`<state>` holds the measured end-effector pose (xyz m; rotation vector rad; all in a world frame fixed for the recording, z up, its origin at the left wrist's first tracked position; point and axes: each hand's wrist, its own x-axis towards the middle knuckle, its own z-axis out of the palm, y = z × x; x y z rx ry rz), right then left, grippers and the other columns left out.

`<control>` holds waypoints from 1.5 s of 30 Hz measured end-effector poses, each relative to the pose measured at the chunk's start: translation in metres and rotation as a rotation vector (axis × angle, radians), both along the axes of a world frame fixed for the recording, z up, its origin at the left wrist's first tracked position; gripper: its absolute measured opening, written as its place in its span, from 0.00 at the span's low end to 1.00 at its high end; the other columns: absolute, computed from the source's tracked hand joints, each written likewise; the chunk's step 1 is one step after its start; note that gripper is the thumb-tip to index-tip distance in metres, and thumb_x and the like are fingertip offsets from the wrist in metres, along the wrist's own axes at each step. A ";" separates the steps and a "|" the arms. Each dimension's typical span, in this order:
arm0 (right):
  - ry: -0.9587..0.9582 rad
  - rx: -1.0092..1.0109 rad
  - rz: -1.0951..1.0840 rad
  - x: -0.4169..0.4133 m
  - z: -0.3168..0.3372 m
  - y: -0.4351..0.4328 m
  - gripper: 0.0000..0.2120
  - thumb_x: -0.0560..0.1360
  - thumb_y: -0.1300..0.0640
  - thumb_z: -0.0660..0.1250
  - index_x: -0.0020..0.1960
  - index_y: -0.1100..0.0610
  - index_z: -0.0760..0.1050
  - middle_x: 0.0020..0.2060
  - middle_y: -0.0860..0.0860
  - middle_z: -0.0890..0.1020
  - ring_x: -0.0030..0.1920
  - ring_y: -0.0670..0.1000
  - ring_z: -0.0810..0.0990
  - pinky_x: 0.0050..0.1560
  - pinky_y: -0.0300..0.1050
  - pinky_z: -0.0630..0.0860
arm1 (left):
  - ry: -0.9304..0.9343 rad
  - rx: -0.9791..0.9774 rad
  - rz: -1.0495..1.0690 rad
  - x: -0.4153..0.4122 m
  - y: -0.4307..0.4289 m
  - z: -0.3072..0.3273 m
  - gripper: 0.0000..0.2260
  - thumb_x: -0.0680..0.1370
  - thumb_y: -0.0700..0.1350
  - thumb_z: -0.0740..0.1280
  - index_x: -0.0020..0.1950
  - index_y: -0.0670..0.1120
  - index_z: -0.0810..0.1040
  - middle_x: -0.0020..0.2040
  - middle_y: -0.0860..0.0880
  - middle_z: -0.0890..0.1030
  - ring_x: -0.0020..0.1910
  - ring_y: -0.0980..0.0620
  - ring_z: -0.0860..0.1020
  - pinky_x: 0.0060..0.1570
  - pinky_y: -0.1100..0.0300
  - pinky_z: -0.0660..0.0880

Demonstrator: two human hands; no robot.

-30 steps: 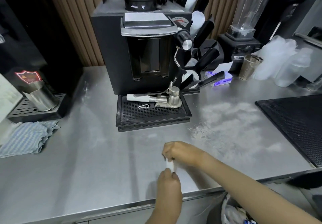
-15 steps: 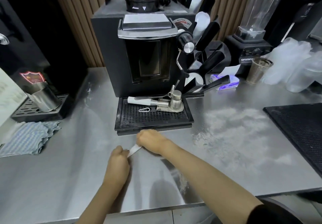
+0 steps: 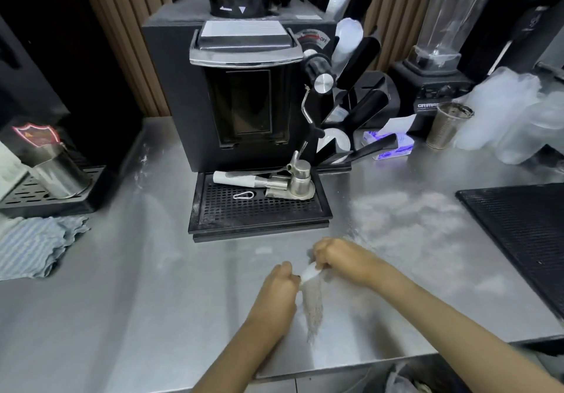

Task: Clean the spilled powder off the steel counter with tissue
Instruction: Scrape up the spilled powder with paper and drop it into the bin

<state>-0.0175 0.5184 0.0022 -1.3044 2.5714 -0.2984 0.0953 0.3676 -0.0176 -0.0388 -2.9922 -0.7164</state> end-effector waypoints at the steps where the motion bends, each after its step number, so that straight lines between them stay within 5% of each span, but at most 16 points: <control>1: 0.018 -0.016 -0.026 0.003 0.003 0.002 0.06 0.66 0.67 0.68 0.42 0.61 0.81 0.44 0.55 0.82 0.50 0.53 0.77 0.52 0.46 0.74 | -0.038 0.058 -0.037 -0.004 -0.004 0.003 0.14 0.71 0.39 0.54 0.50 0.38 0.76 0.54 0.39 0.74 0.53 0.42 0.72 0.51 0.56 0.70; 3: 0.084 -0.103 -0.088 0.014 0.004 0.004 0.11 0.63 0.71 0.69 0.42 0.59 0.82 0.40 0.55 0.82 0.44 0.56 0.79 0.46 0.44 0.76 | -0.027 0.167 -0.076 -0.011 -0.017 0.009 0.16 0.68 0.41 0.52 0.46 0.39 0.76 0.50 0.40 0.74 0.48 0.43 0.73 0.45 0.59 0.67; 5: 0.113 -0.180 -0.182 0.035 0.004 0.001 0.14 0.61 0.74 0.68 0.41 0.60 0.83 0.35 0.57 0.80 0.39 0.59 0.79 0.40 0.44 0.77 | -0.055 0.271 -0.020 -0.017 -0.031 0.018 0.07 0.70 0.44 0.58 0.36 0.42 0.71 0.39 0.44 0.71 0.38 0.47 0.70 0.39 0.55 0.65; 7: 0.135 -0.252 -0.300 0.063 0.005 -0.004 0.14 0.58 0.74 0.69 0.38 0.60 0.83 0.32 0.56 0.79 0.33 0.57 0.78 0.33 0.44 0.78 | -0.038 0.272 -0.093 -0.021 -0.045 0.021 0.10 0.67 0.45 0.65 0.32 0.44 0.65 0.35 0.49 0.67 0.36 0.50 0.66 0.40 0.49 0.63; 9: 0.150 -0.308 -0.386 0.094 0.008 -0.007 0.12 0.54 0.71 0.72 0.34 0.57 0.82 0.28 0.52 0.77 0.28 0.52 0.77 0.27 0.39 0.75 | -0.077 0.253 -0.237 -0.017 -0.051 0.033 0.09 0.68 0.48 0.63 0.33 0.46 0.67 0.35 0.55 0.67 0.39 0.52 0.67 0.44 0.52 0.65; 13: 0.083 -0.347 -0.580 0.157 -0.009 -0.014 0.09 0.59 0.64 0.63 0.35 0.57 0.81 0.31 0.53 0.78 0.34 0.48 0.73 0.37 0.37 0.65 | -0.164 0.300 -0.387 0.013 -0.060 0.021 0.11 0.74 0.49 0.61 0.39 0.42 0.75 0.42 0.49 0.74 0.42 0.53 0.71 0.45 0.60 0.67; 15: 0.083 -0.281 -0.581 0.177 -0.021 -0.021 0.04 0.53 0.62 0.68 0.28 0.55 0.78 0.27 0.50 0.75 0.31 0.45 0.69 0.28 0.36 0.63 | -0.197 0.337 -0.409 0.031 -0.061 0.011 0.10 0.75 0.50 0.62 0.35 0.48 0.72 0.39 0.56 0.72 0.41 0.58 0.70 0.42 0.64 0.64; 17: 0.124 -0.243 -0.604 0.190 -0.032 -0.025 0.10 0.46 0.62 0.74 0.24 0.54 0.74 0.24 0.48 0.73 0.25 0.46 0.71 0.22 0.37 0.64 | -0.344 0.456 -0.346 0.040 -0.063 0.003 0.11 0.74 0.50 0.64 0.34 0.51 0.67 0.37 0.59 0.70 0.39 0.59 0.69 0.41 0.63 0.64; 22: 0.215 -0.172 -0.656 0.206 -0.047 -0.030 0.08 0.53 0.65 0.69 0.27 0.54 0.73 0.27 0.48 0.73 0.33 0.46 0.63 0.27 0.38 0.63 | -0.452 0.496 -0.326 0.031 -0.058 -0.002 0.11 0.74 0.46 0.65 0.37 0.44 0.66 0.37 0.55 0.69 0.38 0.56 0.69 0.42 0.57 0.64; 28: 0.319 -0.127 -0.765 0.148 -0.032 -0.016 0.03 0.66 0.62 0.67 0.35 0.57 0.79 0.32 0.51 0.77 0.34 0.52 0.76 0.30 0.38 0.73 | -0.411 0.514 -0.297 -0.029 -0.022 0.015 0.09 0.72 0.41 0.64 0.36 0.42 0.65 0.39 0.47 0.69 0.40 0.50 0.69 0.43 0.53 0.65; 31: 0.215 -0.029 -0.824 0.126 -0.017 -0.009 0.08 0.73 0.67 0.61 0.47 0.63 0.79 0.44 0.58 0.77 0.47 0.56 0.75 0.43 0.41 0.72 | -0.410 0.520 -0.291 -0.046 -0.010 0.023 0.09 0.71 0.40 0.64 0.35 0.44 0.65 0.39 0.48 0.69 0.42 0.46 0.69 0.44 0.49 0.66; 34: 0.185 -0.201 -0.867 0.141 0.001 -0.011 0.07 0.63 0.70 0.70 0.35 0.60 0.78 0.34 0.54 0.76 0.37 0.55 0.78 0.32 0.36 0.69 | -0.399 0.571 -0.269 -0.028 -0.017 0.031 0.11 0.73 0.42 0.65 0.34 0.45 0.64 0.38 0.50 0.69 0.38 0.50 0.69 0.39 0.53 0.64; 37: 0.093 -0.157 -0.776 0.175 -0.001 -0.020 0.11 0.72 0.70 0.61 0.49 0.62 0.80 0.45 0.59 0.76 0.48 0.56 0.75 0.46 0.41 0.70 | -0.410 0.568 -0.291 0.004 -0.040 0.023 0.14 0.74 0.46 0.67 0.33 0.46 0.64 0.35 0.52 0.68 0.33 0.53 0.67 0.37 0.56 0.64; 41: -0.017 -0.086 -0.701 0.203 -0.011 -0.030 0.04 0.60 0.60 0.69 0.33 0.53 0.79 0.32 0.48 0.75 0.33 0.48 0.76 0.29 0.35 0.69 | -0.418 0.488 -0.323 0.036 -0.057 -0.002 0.12 0.75 0.48 0.65 0.37 0.47 0.65 0.37 0.54 0.70 0.37 0.56 0.69 0.43 0.54 0.66; 45: 0.099 -0.041 -0.724 0.194 -0.026 -0.020 0.04 0.59 0.58 0.68 0.28 0.50 0.75 0.30 0.45 0.73 0.31 0.45 0.73 0.27 0.33 0.65 | -0.396 0.557 -0.269 0.034 -0.036 0.005 0.12 0.76 0.43 0.63 0.36 0.42 0.65 0.37 0.49 0.68 0.39 0.52 0.69 0.39 0.58 0.63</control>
